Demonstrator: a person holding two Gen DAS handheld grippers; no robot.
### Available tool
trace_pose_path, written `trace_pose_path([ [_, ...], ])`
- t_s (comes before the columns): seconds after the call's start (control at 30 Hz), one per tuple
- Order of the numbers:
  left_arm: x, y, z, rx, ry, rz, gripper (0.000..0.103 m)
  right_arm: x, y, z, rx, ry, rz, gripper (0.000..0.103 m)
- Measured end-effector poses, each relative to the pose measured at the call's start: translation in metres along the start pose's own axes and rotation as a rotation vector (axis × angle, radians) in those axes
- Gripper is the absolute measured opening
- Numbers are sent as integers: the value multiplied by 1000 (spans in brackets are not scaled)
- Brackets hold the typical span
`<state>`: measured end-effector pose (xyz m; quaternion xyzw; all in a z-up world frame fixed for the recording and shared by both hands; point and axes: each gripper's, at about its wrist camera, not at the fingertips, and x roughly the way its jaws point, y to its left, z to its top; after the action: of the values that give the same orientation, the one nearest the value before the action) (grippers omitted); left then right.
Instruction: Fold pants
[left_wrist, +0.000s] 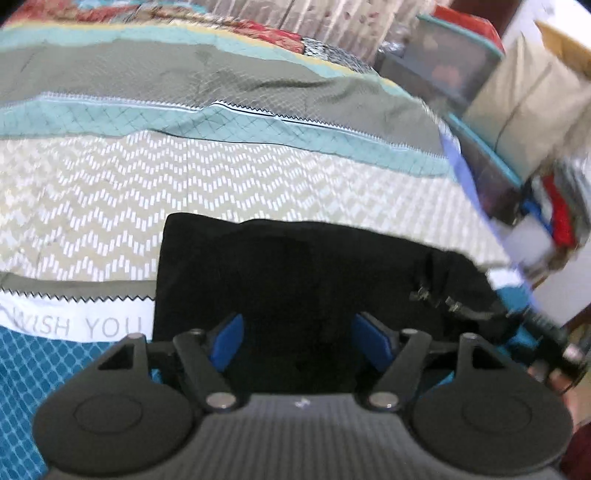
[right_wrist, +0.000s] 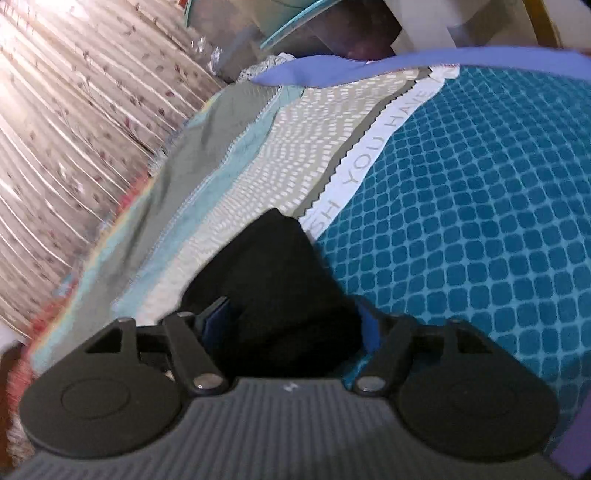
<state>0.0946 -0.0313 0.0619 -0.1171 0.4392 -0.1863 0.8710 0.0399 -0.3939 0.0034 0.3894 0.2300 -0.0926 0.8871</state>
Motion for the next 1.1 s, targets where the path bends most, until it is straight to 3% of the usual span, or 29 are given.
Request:
trace_pose_path([
  [0.03, -2, 2, 4, -26, 5, -21, 69, 0, 3, 1, 2, 10, 0, 41],
  [0.1, -3, 1, 14, -49, 6, -49, 72, 0, 10, 2, 38, 21, 40, 35],
  [0.17, -6, -5, 24, -55, 0, -74, 83, -9, 27, 0, -21, -4, 67, 34],
  [0.23, -5, -13, 32, -43, -7, -96, 87, -24, 48, -6, -86, -17, 120, 34],
  [0.37, -2, -36, 47, 25, -12, -144, 103, -35, 110, -27, -335, -23, 232, 34],
  [0.47, 7, -46, 51, 54, 27, -169, 103, -35, 154, -53, -500, 3, 311, 34],
  [0.6, 22, -21, 45, -102, 80, -193, 102, -34, 200, -93, -637, 69, 424, 33],
  [0.63, 23, -11, 44, -136, 81, -221, 92, -31, 212, -103, -684, 74, 416, 33],
  [0.67, 25, 0, 42, -175, 100, -269, 73, -29, 219, -113, -730, 84, 411, 33],
  [0.7, 26, 9, 40, -216, 115, -281, 72, -22, 224, -119, -761, 102, 422, 33],
  [0.73, 24, 17, 37, -245, 107, -279, 64, -21, 229, -129, -810, 118, 429, 33],
  [0.77, 20, 23, 35, -241, 88, -271, 38, -20, 232, -138, -867, 123, 430, 33],
  [0.8, 15, 25, 34, -212, 68, -244, 26, -21, 238, -146, -924, 113, 433, 33],
  [0.9, -7, 34, 33, -179, -16, -219, 20, -24, 249, -151, -998, 69, 465, 33],
  [1.0, -23, 46, 30, -170, -98, -169, 19, -27, 257, -150, -994, 63, 518, 34],
  [1.07, -16, 54, 24, -148, -111, -69, 19, -28, 259, -155, -1001, 78, 546, 36],
  [1.1, -5, 59, 21, -149, -88, -3, 20, -25, 258, -159, -1003, 99, 561, 43],
])
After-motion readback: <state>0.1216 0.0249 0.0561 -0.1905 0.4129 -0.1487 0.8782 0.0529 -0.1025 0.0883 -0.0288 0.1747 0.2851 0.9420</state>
